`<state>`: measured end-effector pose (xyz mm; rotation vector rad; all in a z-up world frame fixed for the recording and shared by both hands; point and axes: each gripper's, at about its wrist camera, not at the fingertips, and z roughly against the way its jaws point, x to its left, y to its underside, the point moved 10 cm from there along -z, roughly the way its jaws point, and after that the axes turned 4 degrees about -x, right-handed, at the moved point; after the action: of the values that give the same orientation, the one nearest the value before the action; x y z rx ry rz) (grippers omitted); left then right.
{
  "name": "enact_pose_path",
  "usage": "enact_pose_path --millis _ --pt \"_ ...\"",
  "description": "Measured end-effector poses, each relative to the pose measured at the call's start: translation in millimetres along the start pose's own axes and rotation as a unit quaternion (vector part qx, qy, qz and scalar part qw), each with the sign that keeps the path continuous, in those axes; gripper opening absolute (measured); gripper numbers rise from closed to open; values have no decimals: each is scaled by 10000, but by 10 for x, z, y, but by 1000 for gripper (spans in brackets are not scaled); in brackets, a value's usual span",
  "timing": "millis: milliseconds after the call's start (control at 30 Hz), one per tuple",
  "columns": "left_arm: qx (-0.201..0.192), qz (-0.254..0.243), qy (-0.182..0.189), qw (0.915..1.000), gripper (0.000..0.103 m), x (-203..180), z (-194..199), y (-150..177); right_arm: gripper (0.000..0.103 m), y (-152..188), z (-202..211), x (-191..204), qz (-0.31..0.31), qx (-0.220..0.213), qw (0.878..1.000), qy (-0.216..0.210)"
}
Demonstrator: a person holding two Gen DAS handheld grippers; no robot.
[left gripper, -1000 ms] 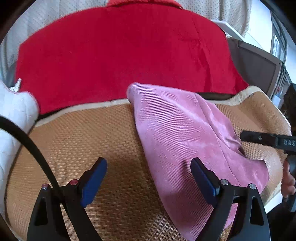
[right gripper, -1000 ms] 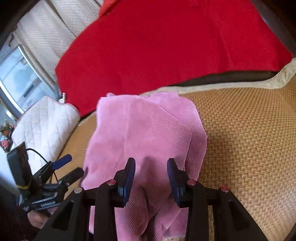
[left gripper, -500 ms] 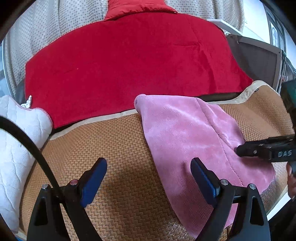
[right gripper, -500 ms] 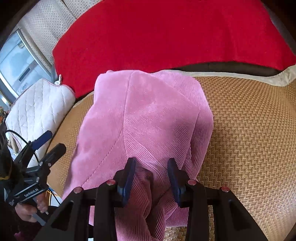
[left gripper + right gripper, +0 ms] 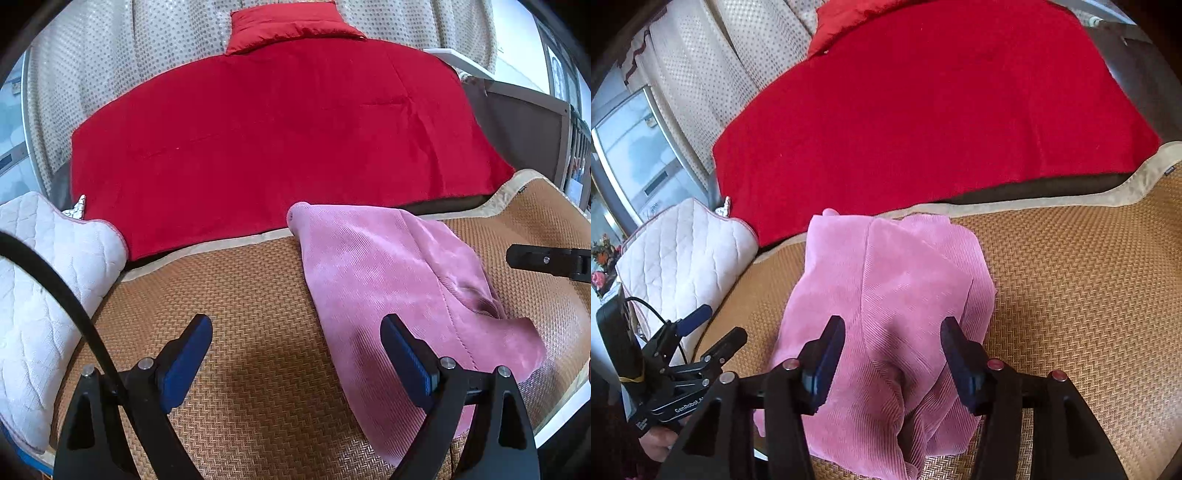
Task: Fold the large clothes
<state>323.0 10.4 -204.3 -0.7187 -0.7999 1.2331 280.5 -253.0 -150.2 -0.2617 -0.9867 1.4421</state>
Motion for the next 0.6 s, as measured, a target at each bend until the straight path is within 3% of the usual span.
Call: enact_pose_path --millis 600 --pt "-127 461 -556 9973 93 314 284 9 63 -64 227 207 168 -451 9988 -56"
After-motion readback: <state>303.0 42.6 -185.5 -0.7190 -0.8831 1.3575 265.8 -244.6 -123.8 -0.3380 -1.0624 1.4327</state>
